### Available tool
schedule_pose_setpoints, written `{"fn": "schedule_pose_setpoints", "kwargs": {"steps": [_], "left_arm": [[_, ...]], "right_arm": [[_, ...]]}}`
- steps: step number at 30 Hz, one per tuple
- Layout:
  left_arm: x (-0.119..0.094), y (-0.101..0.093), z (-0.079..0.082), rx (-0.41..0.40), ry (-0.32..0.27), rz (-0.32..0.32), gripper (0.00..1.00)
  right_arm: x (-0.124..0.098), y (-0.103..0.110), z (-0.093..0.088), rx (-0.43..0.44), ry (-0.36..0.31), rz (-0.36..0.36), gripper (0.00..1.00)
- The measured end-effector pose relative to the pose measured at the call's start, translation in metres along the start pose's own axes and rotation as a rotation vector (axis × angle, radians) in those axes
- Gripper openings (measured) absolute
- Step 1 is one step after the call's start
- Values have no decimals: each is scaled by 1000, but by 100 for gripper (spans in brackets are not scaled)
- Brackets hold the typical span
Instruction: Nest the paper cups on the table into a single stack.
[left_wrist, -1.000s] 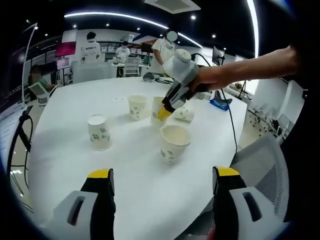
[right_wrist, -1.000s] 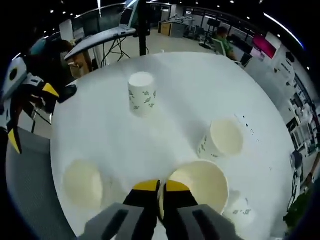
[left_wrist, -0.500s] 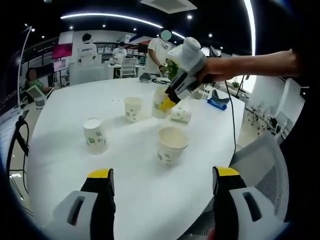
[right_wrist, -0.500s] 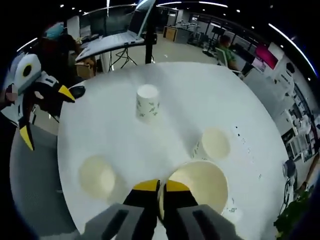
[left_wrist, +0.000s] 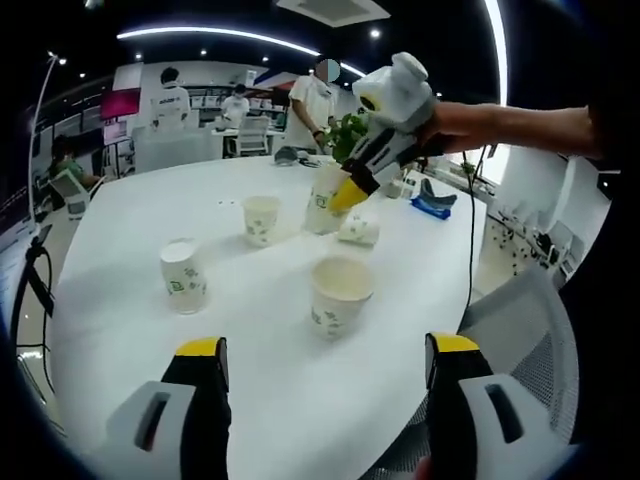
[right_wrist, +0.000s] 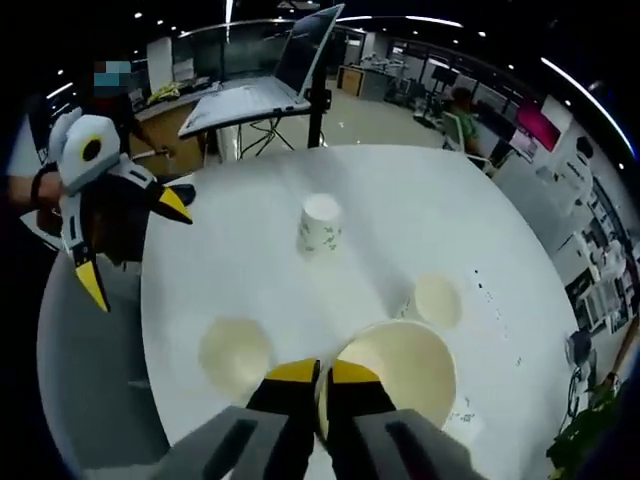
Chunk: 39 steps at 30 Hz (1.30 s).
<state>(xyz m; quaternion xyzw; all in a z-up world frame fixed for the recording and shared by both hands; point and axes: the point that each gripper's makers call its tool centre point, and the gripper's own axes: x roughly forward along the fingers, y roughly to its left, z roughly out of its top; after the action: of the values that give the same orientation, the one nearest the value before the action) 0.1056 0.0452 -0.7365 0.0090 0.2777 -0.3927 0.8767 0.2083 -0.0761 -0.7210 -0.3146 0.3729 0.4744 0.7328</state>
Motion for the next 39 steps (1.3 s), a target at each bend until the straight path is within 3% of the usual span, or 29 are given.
{"fn": "schedule_pose_setpoints", "kwargs": {"steps": [19, 39], "left_arm": [[5, -5, 5, 6, -2, -12, 79], [-6, 8, -2, -6, 0, 12, 79]], "right_arm": [[-13, 68, 16, -121, -19, 103, 0], [9, 101, 16, -183, 28, 173, 0]]}}
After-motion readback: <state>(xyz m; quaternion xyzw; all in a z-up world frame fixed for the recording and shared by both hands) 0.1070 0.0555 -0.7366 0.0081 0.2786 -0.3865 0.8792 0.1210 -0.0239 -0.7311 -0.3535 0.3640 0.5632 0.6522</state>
